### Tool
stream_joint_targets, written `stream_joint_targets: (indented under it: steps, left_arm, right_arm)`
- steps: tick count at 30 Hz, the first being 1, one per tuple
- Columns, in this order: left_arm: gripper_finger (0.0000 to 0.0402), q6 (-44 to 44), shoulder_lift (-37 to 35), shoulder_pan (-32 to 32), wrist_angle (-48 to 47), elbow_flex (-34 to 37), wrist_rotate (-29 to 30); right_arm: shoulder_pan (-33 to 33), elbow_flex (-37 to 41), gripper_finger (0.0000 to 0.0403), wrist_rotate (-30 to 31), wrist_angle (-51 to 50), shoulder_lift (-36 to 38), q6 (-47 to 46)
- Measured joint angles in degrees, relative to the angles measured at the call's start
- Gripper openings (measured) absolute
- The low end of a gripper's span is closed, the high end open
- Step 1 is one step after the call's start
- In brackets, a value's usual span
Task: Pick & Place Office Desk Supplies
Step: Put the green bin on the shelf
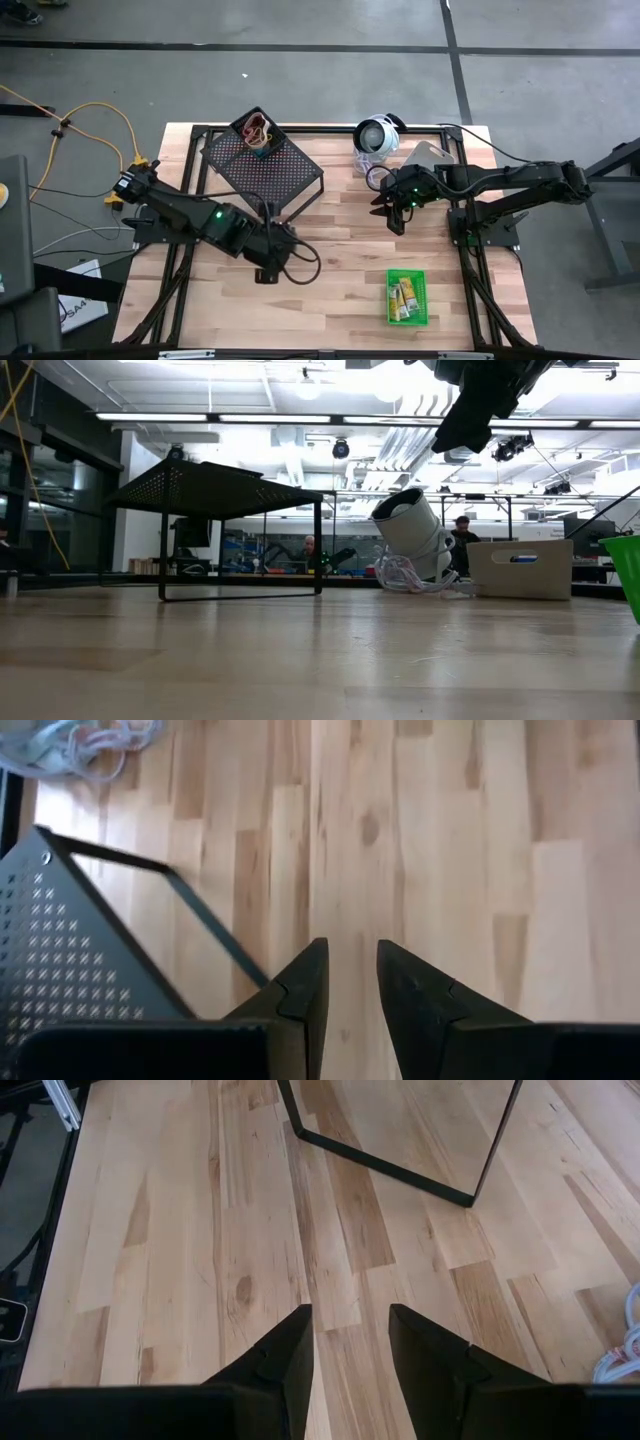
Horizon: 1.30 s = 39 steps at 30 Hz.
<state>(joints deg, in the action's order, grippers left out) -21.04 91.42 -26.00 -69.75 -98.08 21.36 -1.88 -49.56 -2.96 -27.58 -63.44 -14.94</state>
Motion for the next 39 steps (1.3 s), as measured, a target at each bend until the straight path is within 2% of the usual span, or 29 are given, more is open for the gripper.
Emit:
stream_joint_targets:
  steps: [30,35,39]
  left_arm:
    - [0.0082,0.0,0.0,0.0,25.0,0.0,-0.2]
    - [0.0082,0.0,0.0,0.0,30.6,0.0,-0.2]
    - [0.0082,0.0,0.0,0.0,35.6,0.0,-0.2]
  right_arm:
    - [0.1,0.0,0.0120,-1.0,0.8,0.0,1.6]
    - [3.9,-0.2,0.0120,-4.7,0.6,0.0,3.1]
    - [9.5,-3.5,0.0120,-1.6,-2.2,0.0,2.7]
